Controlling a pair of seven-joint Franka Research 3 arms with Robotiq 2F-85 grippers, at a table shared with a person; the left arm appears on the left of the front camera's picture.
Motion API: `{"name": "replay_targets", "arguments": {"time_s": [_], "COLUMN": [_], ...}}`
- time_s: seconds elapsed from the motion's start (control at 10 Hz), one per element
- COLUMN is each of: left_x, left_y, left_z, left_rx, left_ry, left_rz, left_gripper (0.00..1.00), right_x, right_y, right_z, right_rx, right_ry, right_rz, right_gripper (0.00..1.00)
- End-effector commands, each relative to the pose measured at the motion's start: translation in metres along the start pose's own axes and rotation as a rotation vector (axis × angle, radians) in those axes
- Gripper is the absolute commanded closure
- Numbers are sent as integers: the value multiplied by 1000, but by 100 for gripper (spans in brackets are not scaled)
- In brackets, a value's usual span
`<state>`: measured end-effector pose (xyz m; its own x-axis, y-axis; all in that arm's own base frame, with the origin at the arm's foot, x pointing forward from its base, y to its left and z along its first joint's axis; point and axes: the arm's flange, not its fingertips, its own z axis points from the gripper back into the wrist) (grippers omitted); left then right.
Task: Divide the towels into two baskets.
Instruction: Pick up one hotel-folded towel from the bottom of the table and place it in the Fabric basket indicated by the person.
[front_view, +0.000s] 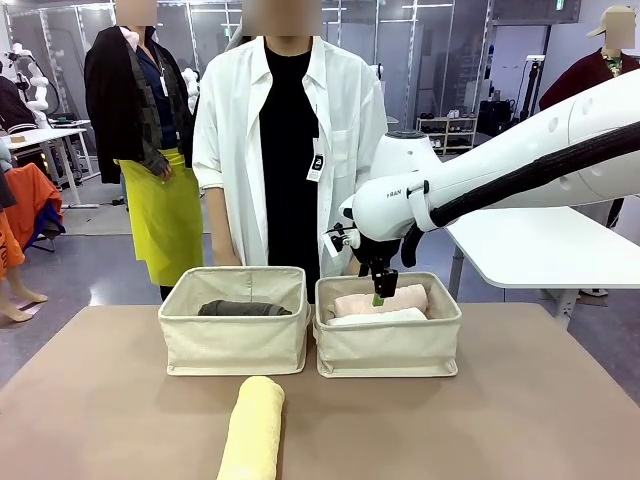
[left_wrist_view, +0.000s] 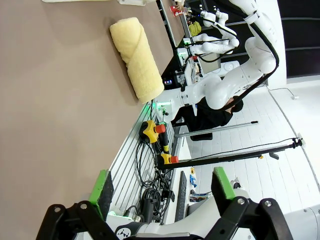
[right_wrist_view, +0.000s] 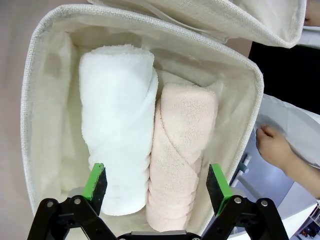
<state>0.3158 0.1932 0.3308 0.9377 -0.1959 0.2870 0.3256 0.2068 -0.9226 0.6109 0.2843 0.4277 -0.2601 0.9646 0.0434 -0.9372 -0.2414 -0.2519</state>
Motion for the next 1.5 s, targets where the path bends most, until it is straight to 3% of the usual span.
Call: {"name": "replay_targets", "arguments": {"time_s": [0.0, 0.2, 0.3, 0.6, 0.9, 1.2, 1.4], "left_x": [-2, -2, -2, -2, -2, -2, -2], "left_y": [-6, -6, -6, -6, -6, -6, -6], "left_z": [3, 3, 3, 3, 3, 3, 3], "left_rx": [10, 10, 10, 10, 10, 10, 10], "left_ry": [4, 4, 4, 4, 4, 4, 4], "left_rz": [10, 10, 10, 10, 10, 10, 10], "left_gripper": [0, 0, 0, 0, 0, 0, 0], "right_x": [0, 0, -7, -48, -105, -147, -198], "right_y": [-2, 0, 12, 56, 110, 170, 229], "right_z": [1, 0, 31, 104, 133, 129, 122], "right_rx": [-1, 0, 4, -7, 179, 345, 418], "right_ry": [0, 0, 23, -110, -341, -578, -754], "right_rz": [12, 0, -34, -199, -401, -686, -896], "right_gripper": [0, 0, 0, 0, 0, 0, 0]}}
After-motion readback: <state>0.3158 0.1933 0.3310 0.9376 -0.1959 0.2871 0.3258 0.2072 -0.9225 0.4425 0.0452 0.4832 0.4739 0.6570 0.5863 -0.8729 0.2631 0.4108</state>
